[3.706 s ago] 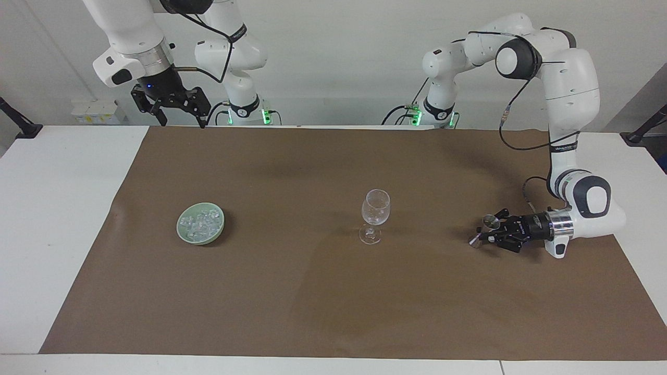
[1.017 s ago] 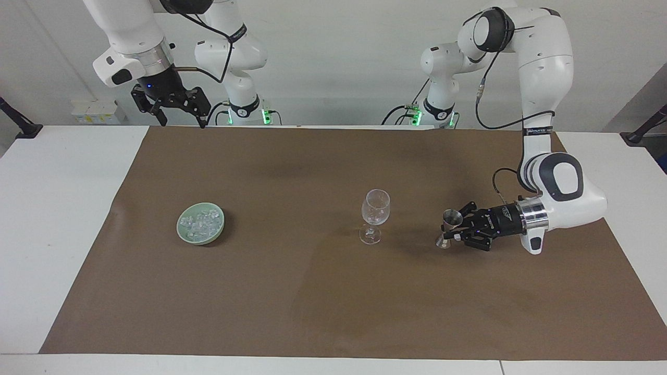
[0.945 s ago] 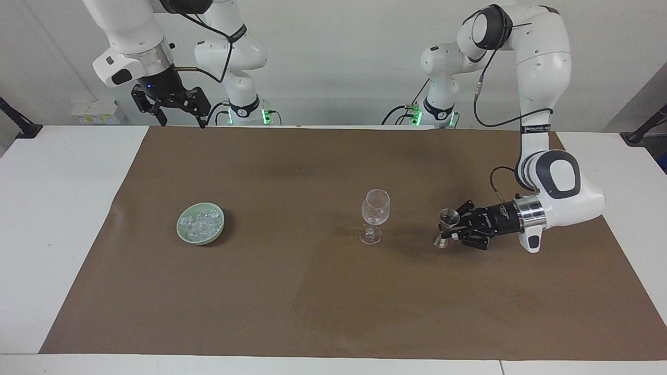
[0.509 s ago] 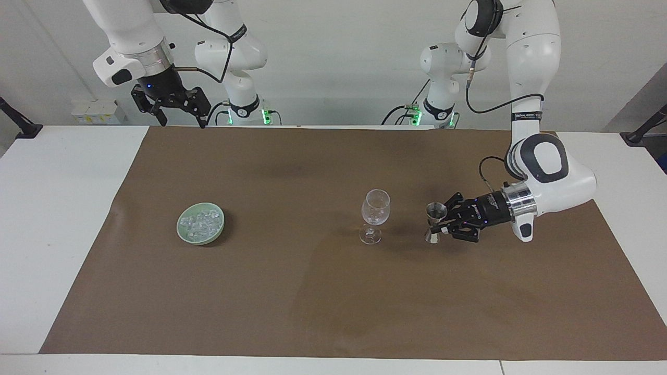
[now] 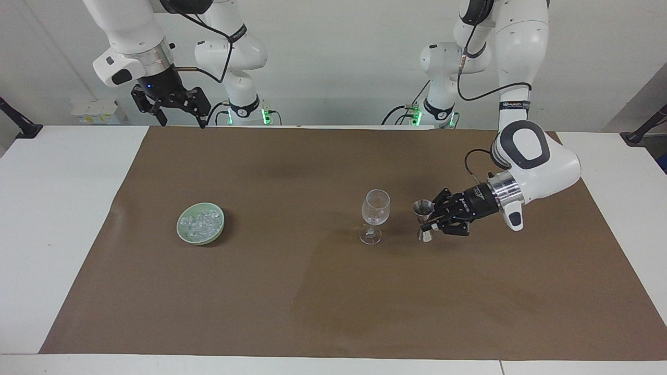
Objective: Pour wine and add ice with both arms
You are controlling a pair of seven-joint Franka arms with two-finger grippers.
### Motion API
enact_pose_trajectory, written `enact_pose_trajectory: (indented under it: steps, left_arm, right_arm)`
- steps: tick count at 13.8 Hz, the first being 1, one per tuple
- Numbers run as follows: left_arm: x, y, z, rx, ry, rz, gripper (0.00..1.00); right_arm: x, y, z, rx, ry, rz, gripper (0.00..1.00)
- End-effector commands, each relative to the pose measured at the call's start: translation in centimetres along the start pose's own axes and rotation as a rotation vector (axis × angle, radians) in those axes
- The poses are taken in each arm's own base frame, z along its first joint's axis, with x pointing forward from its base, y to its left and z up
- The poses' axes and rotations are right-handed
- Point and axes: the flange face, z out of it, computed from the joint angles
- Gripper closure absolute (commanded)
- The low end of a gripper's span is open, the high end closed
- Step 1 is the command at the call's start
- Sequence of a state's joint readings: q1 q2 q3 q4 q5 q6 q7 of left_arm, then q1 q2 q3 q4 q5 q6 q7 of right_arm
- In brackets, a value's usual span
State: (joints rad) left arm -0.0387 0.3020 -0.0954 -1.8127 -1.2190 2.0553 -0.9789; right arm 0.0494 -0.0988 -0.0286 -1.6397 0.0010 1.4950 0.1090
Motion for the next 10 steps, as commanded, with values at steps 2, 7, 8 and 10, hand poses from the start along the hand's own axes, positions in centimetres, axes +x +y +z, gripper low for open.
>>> enact_pose_trajectory:
  steps: [2,7,8,10]
  left_arm:
    - [-3.3,-2.5,0.6,-0.072,0.063,0.025,1.00]
    - [-3.2,-3.2,0.5,-0.098,0.097,0.042,1.00]
    - [-2.9,-3.3,0.5,-0.097,0.101,0.040,1.00]
    - [-3.2,-3.5,0.5,-0.116,0.118,0.046,1.00]
  right_arm:
    - [-0.5,0.1,0.0,0.018,-0.005,-0.019,0.00]
    - [-0.6,0.0,0.0,0.018,-0.005,-0.021,0.00]
    - [-0.5,0.1,0.0,0.018,-0.005,-0.019,0.00]
    - [-0.5,0.1,0.0,0.018,-0.005,-0.019,0.00]
